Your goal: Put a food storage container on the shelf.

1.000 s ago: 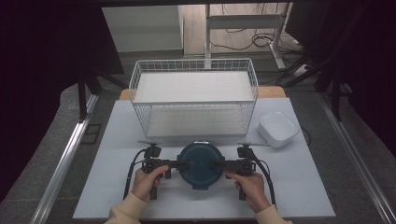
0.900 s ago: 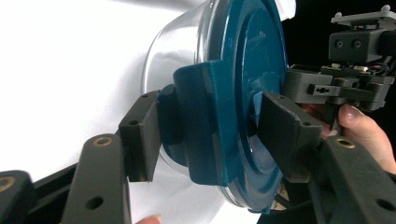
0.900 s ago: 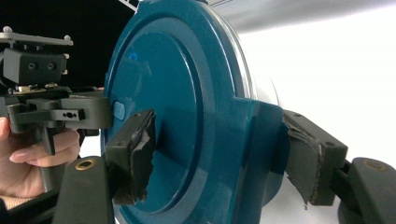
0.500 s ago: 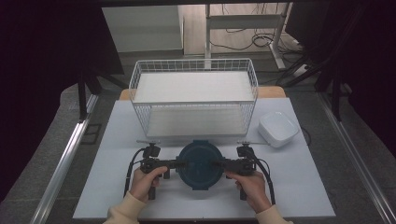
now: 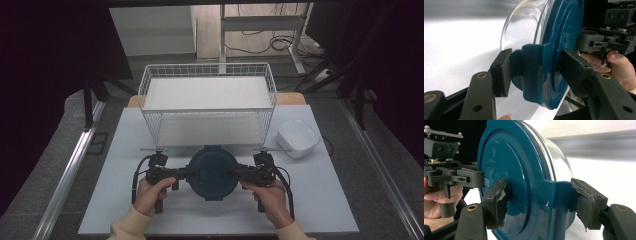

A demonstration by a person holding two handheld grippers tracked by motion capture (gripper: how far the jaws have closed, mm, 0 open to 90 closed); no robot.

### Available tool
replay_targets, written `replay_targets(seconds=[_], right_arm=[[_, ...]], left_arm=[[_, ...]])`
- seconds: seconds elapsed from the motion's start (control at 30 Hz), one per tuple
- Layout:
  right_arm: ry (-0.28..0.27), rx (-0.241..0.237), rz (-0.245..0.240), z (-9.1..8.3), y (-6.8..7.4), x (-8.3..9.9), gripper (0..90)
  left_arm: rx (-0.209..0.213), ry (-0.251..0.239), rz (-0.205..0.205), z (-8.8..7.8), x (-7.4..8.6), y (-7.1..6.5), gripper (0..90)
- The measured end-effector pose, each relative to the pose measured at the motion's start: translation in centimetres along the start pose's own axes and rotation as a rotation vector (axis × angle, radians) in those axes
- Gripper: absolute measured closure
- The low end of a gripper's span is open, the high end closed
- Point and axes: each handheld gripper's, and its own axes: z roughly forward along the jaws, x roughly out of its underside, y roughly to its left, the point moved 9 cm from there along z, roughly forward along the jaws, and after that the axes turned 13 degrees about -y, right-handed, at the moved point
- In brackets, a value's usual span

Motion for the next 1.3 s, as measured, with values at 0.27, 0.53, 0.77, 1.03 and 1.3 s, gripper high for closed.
replay_targets(seconds=[0.27,0.53,0.77,1.03,1.3], right_arm=[[-0.008,-0.006,-0.053,-0.4,1.0,-0.6,32.7],[-0.016,-0.009,-0.091,-0.9,1.6,-1.2,32.6],[-0.018,-0.006,-0.101,-1.0,1.9,-1.4,32.6],[-0.003,-0.014,-0.101,-0.8,2.1,-1.9,32.6],[-0.011,-0.022,-0.102,-0.4,2.2,-3.1,32.9]], left_arm=[[0.004,-0.015,0.021,-0.5,-0.6,-0.7,43.7],[0.007,-0.026,0.042,-0.9,-0.9,-1.5,43.4],[0.011,-0.028,0.039,-1.0,-1.0,-1.6,43.3],[-0.003,-0.022,0.050,-1.1,-1.6,-1.6,43.1],[-0.004,-0.026,0.064,-1.2,-3.2,-2.1,43.1]])
